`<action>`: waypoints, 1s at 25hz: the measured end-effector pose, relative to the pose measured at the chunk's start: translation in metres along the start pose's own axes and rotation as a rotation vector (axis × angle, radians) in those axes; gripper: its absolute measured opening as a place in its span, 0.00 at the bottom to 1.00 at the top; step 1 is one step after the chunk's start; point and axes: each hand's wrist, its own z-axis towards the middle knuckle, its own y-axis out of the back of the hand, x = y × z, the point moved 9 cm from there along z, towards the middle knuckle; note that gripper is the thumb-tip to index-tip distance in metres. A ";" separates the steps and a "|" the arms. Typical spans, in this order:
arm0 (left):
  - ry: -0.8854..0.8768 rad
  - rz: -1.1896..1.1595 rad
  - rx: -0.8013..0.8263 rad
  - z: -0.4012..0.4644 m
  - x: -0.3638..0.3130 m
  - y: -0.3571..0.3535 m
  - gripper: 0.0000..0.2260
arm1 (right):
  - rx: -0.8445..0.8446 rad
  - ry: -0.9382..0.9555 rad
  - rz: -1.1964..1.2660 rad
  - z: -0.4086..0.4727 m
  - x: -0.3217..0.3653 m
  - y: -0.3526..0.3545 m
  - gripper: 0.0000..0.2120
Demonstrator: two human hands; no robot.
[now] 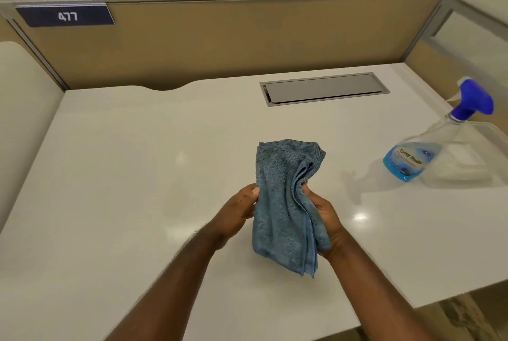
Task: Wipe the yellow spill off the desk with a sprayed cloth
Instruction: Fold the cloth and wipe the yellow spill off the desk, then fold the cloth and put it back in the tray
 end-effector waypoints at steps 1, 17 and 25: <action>0.011 -0.037 0.038 -0.001 -0.005 -0.009 0.16 | -0.007 -0.009 -0.003 -0.002 0.000 0.006 0.25; -0.087 -0.124 0.113 0.035 -0.072 -0.227 0.13 | -0.130 0.426 -0.436 -0.195 0.176 0.177 0.24; -0.179 -0.172 0.237 0.087 -0.117 -0.368 0.07 | 0.033 0.501 -0.376 -0.277 0.277 0.250 0.23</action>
